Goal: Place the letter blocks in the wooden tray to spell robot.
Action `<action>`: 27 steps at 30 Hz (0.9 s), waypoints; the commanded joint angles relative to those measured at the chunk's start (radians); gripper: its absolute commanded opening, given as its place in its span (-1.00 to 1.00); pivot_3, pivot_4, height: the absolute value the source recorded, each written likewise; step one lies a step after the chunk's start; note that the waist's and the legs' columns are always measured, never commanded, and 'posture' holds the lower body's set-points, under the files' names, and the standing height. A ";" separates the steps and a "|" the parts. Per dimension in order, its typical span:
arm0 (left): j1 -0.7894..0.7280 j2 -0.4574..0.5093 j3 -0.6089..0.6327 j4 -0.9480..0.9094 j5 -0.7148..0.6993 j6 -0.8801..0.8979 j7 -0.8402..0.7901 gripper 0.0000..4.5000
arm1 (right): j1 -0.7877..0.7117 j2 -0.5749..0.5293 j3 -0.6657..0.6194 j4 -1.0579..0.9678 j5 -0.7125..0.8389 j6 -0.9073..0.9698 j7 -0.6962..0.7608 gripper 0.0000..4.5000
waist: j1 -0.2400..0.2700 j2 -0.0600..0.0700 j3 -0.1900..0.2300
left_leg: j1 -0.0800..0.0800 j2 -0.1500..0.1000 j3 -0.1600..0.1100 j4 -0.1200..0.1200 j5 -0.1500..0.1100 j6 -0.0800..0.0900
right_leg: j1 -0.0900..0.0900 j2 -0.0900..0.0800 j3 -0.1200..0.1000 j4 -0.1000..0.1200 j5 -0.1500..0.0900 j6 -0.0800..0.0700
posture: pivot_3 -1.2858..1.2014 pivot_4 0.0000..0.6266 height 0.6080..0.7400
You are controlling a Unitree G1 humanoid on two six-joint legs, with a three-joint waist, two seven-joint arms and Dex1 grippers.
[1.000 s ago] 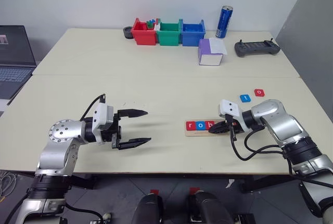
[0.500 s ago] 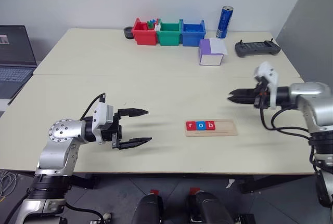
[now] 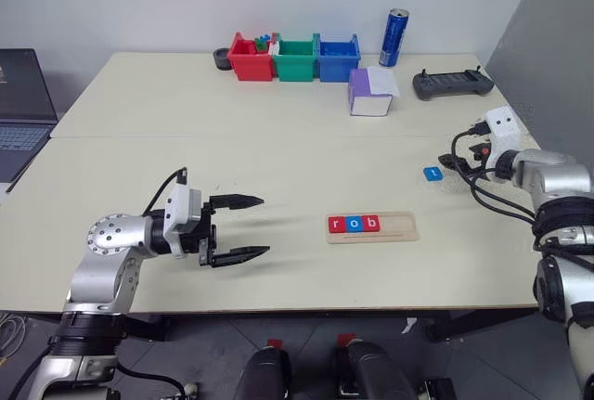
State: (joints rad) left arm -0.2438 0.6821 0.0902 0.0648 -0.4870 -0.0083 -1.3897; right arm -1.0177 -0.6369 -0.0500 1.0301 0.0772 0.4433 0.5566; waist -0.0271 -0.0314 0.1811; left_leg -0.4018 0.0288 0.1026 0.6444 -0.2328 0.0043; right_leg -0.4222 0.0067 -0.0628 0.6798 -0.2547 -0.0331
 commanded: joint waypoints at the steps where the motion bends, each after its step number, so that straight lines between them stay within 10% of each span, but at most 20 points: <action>1: 0.009 0.009 0.027 -0.021 -0.015 -0.018 -0.001 1.00 | -0.076 0.006 -0.060 0.101 0.001 -0.063 -0.135 0.99 | -0.001 0.000 0.000 | 0.000 0.000 0.000 0.000 0.000 0.000 | 0.000 0.000 0.000 0.000 0.000 0.000 | 0.03 -0.52 1.00; 27: 0.070 0.054 0.070 -0.123 -0.037 0.043 0.049 1.00 | -0.126 0.118 -0.147 0.274 -0.009 -0.074 -0.319 0.99 | -0.004 0.000 0.000 | 0.000 0.000 0.002 -0.001 0.000 0.000 | 0.000 0.000 0.002 0.000 0.000 0.000 | 0.03 -0.52 1.00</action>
State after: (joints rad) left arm -0.1698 0.7228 0.1400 -0.0260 -0.5089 0.0361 -1.3459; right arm -1.1179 -0.5173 -0.1786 1.3042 0.0615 0.3471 0.2435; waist -0.0310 -0.0313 0.1812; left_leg -0.4013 0.0290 0.1043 0.6433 -0.2329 0.0044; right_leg -0.4225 0.0067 -0.0610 0.6798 -0.2547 -0.0331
